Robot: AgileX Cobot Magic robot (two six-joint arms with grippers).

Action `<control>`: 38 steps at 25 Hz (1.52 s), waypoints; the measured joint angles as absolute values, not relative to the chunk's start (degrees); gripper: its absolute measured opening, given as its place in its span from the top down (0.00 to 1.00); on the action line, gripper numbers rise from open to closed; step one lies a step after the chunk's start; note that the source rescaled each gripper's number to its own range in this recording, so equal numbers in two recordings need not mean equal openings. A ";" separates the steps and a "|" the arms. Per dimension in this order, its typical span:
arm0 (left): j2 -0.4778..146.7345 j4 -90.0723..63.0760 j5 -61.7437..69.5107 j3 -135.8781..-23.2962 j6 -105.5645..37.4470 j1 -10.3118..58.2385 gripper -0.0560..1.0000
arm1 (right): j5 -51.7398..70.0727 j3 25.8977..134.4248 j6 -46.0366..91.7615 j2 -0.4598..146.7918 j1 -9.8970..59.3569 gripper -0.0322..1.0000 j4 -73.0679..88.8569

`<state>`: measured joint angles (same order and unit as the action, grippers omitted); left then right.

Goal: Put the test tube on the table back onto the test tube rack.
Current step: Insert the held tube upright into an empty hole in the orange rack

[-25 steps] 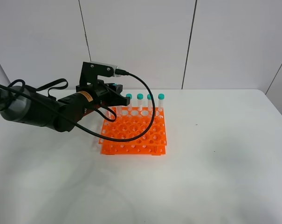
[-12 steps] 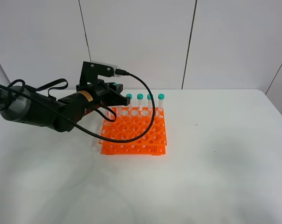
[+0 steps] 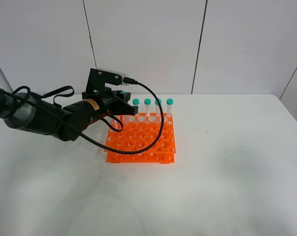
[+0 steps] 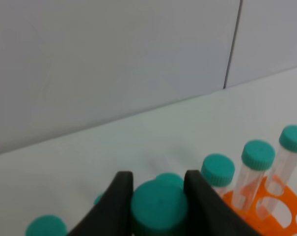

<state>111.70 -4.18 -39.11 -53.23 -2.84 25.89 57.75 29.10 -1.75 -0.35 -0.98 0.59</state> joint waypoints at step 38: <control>113.12 -4.18 -41.25 -53.23 -1.22 24.58 0.95 | 57.75 29.10 -1.75 -0.35 -0.98 0.20 0.59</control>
<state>113.12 -4.18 -41.25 -53.23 -1.22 24.58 57.75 29.10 -1.75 -0.35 -0.98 0.59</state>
